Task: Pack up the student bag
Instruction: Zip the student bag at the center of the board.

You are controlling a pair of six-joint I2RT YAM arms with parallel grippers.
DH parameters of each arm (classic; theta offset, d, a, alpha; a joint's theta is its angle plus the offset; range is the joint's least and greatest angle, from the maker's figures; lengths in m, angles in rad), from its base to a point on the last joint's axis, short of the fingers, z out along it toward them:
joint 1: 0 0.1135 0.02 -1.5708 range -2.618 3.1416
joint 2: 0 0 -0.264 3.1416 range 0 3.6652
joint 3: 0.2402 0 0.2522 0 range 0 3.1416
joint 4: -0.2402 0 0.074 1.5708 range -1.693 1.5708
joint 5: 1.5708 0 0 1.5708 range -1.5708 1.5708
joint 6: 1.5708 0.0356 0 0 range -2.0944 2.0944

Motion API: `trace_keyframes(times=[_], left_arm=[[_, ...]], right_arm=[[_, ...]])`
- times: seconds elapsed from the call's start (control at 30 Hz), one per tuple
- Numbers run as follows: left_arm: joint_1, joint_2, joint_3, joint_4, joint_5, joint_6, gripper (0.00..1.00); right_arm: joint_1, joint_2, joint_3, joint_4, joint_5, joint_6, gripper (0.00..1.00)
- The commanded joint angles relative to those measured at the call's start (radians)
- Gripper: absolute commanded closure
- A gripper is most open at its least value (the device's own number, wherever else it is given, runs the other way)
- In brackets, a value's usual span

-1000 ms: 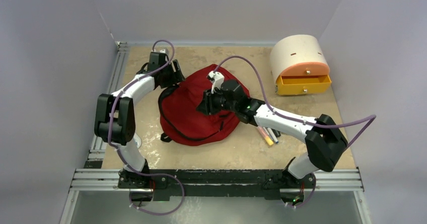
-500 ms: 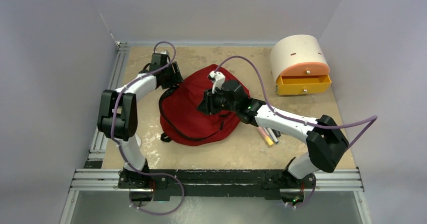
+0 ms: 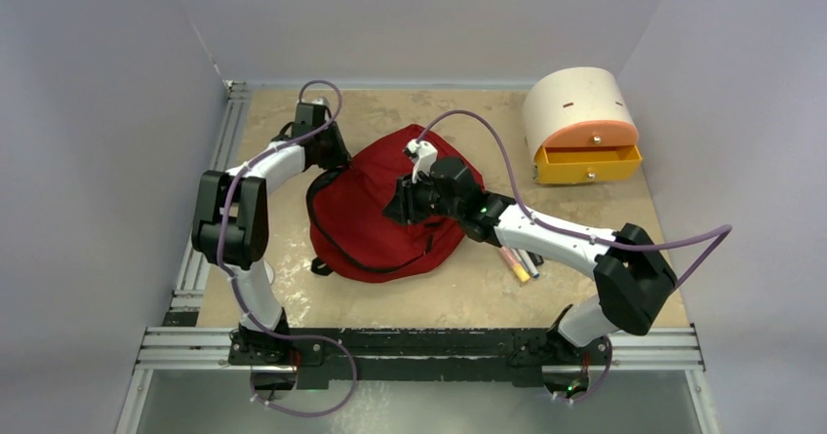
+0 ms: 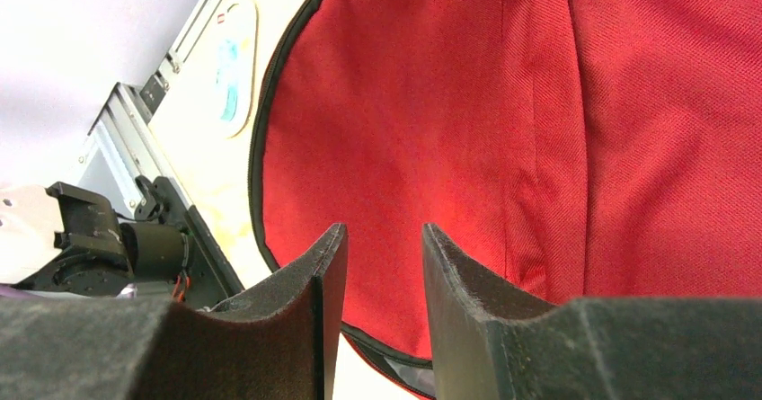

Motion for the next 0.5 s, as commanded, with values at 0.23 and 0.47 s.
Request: trace_keyframes(times=[0.23,0.47], left_arm=[[-0.007,0.026,0.060,0.030,0.001,-0.002,0.68],[-0.006,0.042,0.061,0.031,0.013,-0.007,0.68]], right_arm=[[0.002,-0.041,0.001,0.040,0.015,0.009,0.61],[0.002,-0.044,0.000,0.038,0.018,0.012,0.61]])
